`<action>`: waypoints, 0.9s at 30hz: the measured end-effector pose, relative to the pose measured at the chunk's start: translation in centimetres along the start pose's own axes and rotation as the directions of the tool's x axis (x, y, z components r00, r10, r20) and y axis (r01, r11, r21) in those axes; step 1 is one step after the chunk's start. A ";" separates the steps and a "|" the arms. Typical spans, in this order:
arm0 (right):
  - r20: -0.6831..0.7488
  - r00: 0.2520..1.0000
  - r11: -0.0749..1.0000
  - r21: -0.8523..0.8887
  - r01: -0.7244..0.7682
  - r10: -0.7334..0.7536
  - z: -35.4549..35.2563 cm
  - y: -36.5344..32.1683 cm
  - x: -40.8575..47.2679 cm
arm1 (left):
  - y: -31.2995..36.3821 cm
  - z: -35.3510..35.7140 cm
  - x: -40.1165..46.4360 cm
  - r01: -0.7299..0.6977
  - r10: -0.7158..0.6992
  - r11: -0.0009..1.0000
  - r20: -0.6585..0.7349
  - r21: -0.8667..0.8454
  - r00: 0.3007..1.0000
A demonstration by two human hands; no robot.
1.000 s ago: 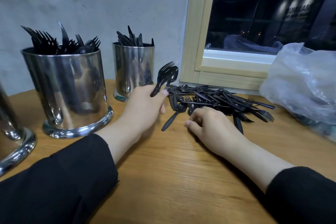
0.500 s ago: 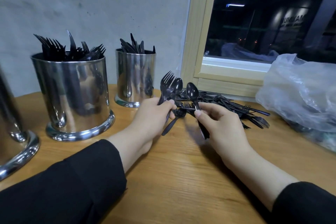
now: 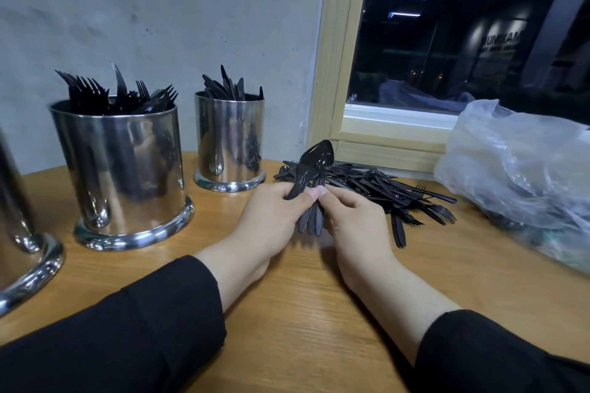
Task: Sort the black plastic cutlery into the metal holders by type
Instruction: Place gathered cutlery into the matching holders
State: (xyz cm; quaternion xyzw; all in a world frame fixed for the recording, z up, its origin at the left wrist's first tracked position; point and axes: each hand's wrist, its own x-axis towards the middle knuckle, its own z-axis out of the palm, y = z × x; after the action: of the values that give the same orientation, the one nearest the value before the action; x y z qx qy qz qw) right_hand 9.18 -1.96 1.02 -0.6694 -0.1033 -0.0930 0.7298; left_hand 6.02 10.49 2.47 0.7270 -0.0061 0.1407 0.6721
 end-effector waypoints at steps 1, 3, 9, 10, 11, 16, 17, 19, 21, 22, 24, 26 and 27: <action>-0.016 1.000 1.000 -0.006 -0.006 0.006 0.0 0.0 0.0 | 0.1 0.0 -0.1 -0.001 0.001 1.000 0.012 -0.004 1.000; -0.015 1.000 1.000 -0.030 -0.007 0.006 -0.1 0.0 0.2 | 0.2 -0.1 -0.1 0.007 -0.007 1.000 0.041 -0.010 0.999; 0.057 0.998 0.999 -0.034 -0.036 0.038 -0.3 -0.7 -0.2 | 0.5 -0.7 0.1 0.157 -0.150 0.984 0.082 -0.085 0.985; 0.067 0.997 0.999 -0.046 -0.027 0.030 -0.4 -0.9 -0.2 | 0.5 -0.9 0.3 0.174 -0.166 0.980 0.085 -0.099 0.983; 0.075 0.997 0.998 -0.070 0.001 0.004 -0.4 -0.9 -0.2 | 0.5 -1.0 0.4 0.185 -0.177 0.976 0.083 -0.112 0.981; 0.092 0.995 0.986 -0.156 0.064 -0.049 0.0 -0.5 0.0 | 0.7 -1.6 0.8 0.184 -0.180 0.973 0.038 -0.137 0.983; 0.071 0.997 0.985 -0.163 0.050 -0.039 0.0 -0.4 0.1 | 0.8 -1.7 0.8 0.181 -0.179 0.972 0.027 -0.152 0.984; 0.017 0.998 0.973 -0.223 0.057 -0.054 -0.1 -0.2 0.4 | 1.2 -2.1 0.9 0.165 -0.170 0.970 -0.011 -0.178 0.985; 0.019 0.992 0.913 -0.389 0.124 -0.126 -0.3 -0.2 0.8 | 1.4 -2.7 1.1 0.145 -0.158 0.972 -0.058 -0.185 0.986; 0.074 0.984 0.855 -0.486 0.179 -0.163 -0.4 -0.2 0.9 | 1.4 -3.0 1.2 0.137 -0.154 0.973 -0.079 -0.186 0.985; 0.257 0.952 0.708 -0.642 0.295 -0.163 0.0 -0.2 0.9 | 1.3 -3.3 1.2 0.125 -0.146 0.977 -0.114 -0.172 0.983; 0.410 0.909 0.530 -0.757 0.383 -0.071 0.8 0.3 0.8 | 1.1 -3.3 1.2 0.119 -0.140 0.981 -0.135 -0.150 0.981; 0.439 0.898 0.451 -0.794 0.407 -0.035 1.2 0.5 0.7 | 1.0 -3.2 1.3 0.121 -0.140 0.983 -0.139 -0.140 0.980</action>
State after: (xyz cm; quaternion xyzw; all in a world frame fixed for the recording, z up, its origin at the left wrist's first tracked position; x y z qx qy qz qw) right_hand 9.99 -0.72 0.85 -0.9300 -0.2614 -0.1040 0.2366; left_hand 6.40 13.76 3.89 0.6675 0.0826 0.1493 0.7248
